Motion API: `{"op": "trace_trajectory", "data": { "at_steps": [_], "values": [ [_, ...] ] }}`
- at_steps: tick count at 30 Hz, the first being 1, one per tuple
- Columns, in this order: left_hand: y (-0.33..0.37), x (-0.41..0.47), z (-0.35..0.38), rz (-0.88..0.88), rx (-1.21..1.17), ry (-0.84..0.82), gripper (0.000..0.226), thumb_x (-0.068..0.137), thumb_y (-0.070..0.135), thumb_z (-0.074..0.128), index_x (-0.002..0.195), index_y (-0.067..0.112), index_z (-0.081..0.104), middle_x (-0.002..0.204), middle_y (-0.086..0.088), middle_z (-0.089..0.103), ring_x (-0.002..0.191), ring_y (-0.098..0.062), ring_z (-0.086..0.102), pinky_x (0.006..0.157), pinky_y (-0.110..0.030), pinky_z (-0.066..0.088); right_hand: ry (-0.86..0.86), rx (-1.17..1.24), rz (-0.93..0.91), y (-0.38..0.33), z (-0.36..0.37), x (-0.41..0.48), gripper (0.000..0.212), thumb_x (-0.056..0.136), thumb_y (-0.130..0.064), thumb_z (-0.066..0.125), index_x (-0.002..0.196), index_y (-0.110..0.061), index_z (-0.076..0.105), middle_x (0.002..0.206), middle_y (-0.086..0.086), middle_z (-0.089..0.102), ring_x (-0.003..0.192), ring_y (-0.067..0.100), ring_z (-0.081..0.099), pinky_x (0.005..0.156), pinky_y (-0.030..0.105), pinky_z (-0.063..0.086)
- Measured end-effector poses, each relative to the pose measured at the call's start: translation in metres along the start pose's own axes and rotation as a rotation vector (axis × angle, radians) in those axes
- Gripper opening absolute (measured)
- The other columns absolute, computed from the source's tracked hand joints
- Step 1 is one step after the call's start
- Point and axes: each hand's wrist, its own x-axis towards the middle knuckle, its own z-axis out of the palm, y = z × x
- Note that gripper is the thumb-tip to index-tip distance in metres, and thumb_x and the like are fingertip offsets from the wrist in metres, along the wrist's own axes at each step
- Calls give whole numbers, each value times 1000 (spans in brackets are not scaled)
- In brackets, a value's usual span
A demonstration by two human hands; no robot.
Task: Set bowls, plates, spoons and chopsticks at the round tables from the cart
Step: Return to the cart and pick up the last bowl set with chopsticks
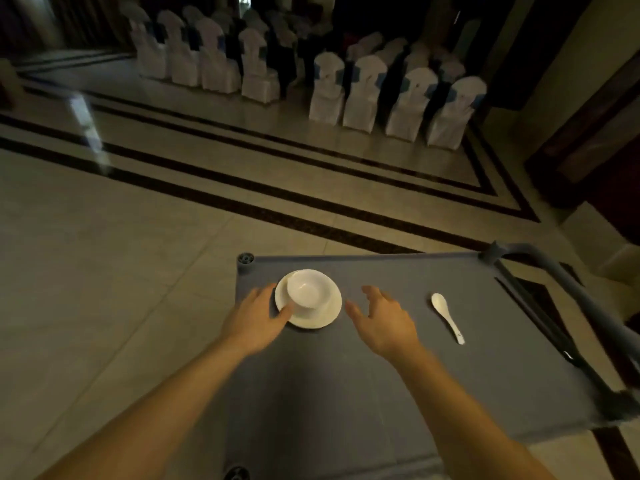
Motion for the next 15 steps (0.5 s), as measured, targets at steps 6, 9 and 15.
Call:
{"op": "trace_trajectory", "data": {
  "at_steps": [6,9,15],
  "values": [
    [-7,42,44,-165,-137,49,67,94,48,58,152,26,35,154,-6,44,141,-29,38,105,-39,36,-136,74,6,32,46,82,68,96,-63,45,149,-21,40,149,8,51,124,30,58,99,46,49],
    [-12,58,65,-329,-268,88,73,93,51,58,155,25,29,159,-7,35,145,-29,33,113,-43,31,-193,137,24,48,67,117,67,97,-60,46,148,-18,41,148,11,52,126,32,56,103,48,48],
    [-14,91,91,-507,-522,146,72,93,53,57,155,27,31,156,-5,42,142,-28,38,113,-44,30,-294,274,24,64,95,171,54,102,-47,46,139,-9,51,136,15,62,120,34,58,98,44,46]
  ]
}}
